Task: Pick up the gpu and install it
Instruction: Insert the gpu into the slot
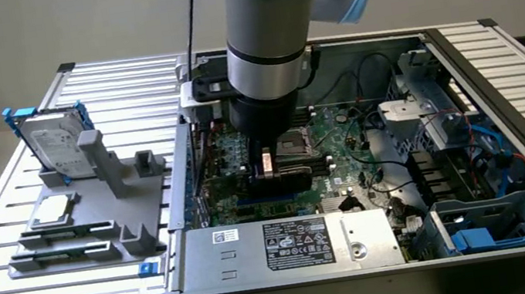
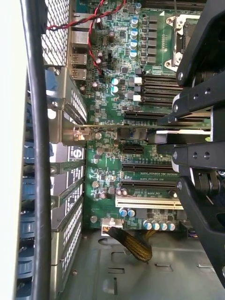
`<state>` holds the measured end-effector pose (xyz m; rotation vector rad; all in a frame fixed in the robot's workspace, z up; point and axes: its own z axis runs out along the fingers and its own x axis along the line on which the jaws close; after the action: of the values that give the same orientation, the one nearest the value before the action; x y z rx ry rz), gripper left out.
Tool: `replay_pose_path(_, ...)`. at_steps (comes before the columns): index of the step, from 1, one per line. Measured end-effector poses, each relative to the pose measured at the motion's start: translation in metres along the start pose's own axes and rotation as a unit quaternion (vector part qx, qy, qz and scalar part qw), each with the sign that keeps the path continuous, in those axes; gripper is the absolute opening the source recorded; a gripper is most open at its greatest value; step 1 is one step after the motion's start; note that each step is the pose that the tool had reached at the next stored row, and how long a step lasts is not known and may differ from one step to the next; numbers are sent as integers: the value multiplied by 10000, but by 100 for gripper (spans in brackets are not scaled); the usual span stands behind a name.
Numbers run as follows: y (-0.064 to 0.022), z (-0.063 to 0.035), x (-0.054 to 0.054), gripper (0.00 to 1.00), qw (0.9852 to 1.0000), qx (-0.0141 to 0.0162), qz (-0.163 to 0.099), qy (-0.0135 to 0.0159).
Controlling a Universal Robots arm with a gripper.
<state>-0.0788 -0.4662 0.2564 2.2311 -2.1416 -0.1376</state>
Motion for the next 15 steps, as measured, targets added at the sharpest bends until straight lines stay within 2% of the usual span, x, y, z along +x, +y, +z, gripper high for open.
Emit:
replay_pose_path(2, 5, -1, 0, 27, 10000, -29, 2, -1)
replay_pose_path(5, 6, -7, -4, 27, 10000, -48, 3, -1)
replay_pose_path(15, 7, -16, -9, 27, 10000, -55, 2, -1)
